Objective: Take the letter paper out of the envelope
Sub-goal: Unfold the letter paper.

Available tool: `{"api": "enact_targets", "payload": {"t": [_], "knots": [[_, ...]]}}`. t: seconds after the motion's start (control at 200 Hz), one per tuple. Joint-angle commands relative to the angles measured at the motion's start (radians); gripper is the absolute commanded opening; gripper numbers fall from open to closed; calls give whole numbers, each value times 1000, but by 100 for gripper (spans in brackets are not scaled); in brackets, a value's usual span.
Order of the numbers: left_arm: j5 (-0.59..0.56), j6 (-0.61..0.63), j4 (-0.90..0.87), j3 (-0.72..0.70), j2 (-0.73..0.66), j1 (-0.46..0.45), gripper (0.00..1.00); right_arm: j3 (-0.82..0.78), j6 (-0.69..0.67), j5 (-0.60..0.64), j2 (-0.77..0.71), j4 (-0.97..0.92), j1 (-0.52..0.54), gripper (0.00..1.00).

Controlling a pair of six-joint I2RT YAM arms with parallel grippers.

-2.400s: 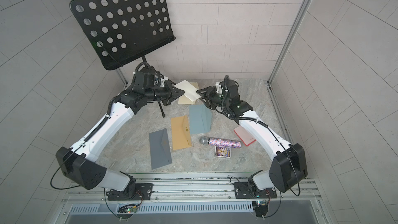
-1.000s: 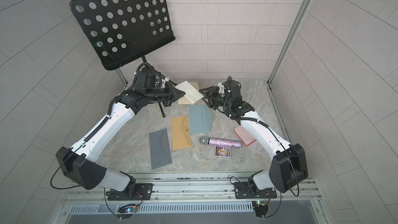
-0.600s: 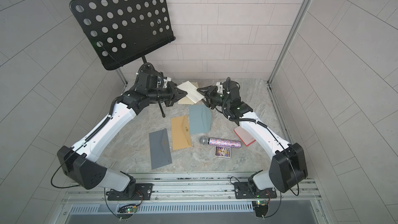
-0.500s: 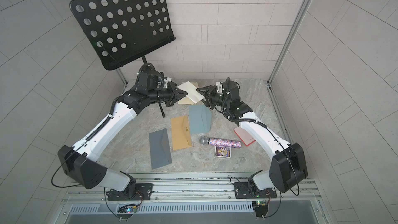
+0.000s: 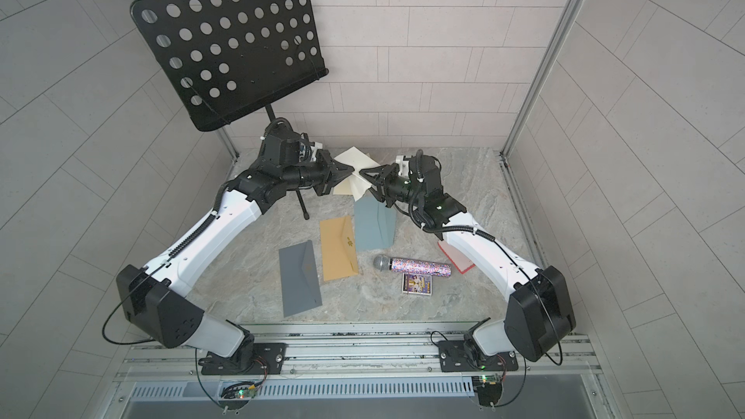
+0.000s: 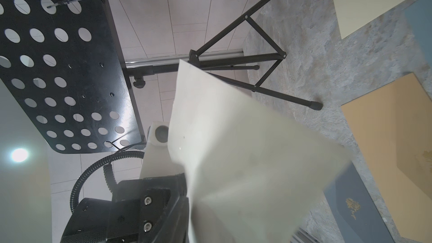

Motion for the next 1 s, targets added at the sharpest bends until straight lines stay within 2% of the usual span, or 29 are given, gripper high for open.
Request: {"api": "enact_targets", "payload": {"t": [0.0, 0.085, 0.115, 0.145, 0.21, 0.25, 0.31, 0.36, 0.43, 0.495, 0.625, 0.735, 0.855, 0.995], "knots": [[-10, -36, 43, -36, -6, -10, 0, 8, 29, 20, -11, 52, 2, 23], [-16, -46, 46, -49, -17, -10, 0, 14, 6, 14, -15, 30, 2, 2], [-18, -46, 43, -45, -20, -10, 1, 18, -18, 12, -18, -1, 1, 0], [-18, -45, 35, -35, -20, -10, 11, 24, -49, 10, -23, -33, 1, 0], [-27, -45, -8, -6, -26, -8, 45, 62, -170, 1, -32, -147, -3, 0], [-34, -46, -44, 14, -32, -5, 59, 94, -272, 2, -39, -229, -6, 0], [-52, -54, -104, 36, -53, 8, 76, 163, -477, 18, -48, -372, -6, 0], [-64, -79, -133, 34, -78, 24, 84, 234, -677, 59, -51, -519, 1, 0], [-77, -126, -154, 9, -117, 47, 89, 288, -899, 109, -55, -643, 12, 0], [-65, -172, -138, -27, -145, 71, 90, 289, -1026, 139, -70, -688, 12, 0], [-30, -226, -106, -71, -163, 100, 90, 275, -1138, 123, -95, -694, 16, 0], [14, -354, -10, -129, -168, 110, 96, 244, -1232, 157, -120, -680, 53, 0], [105, -441, 13, -160, -150, 107, 96, 93, -1403, 270, -222, -506, 122, 0], [143, -457, -3, -167, -149, 95, 98, -89, -1671, 362, -332, -245, 203, 0]]}}
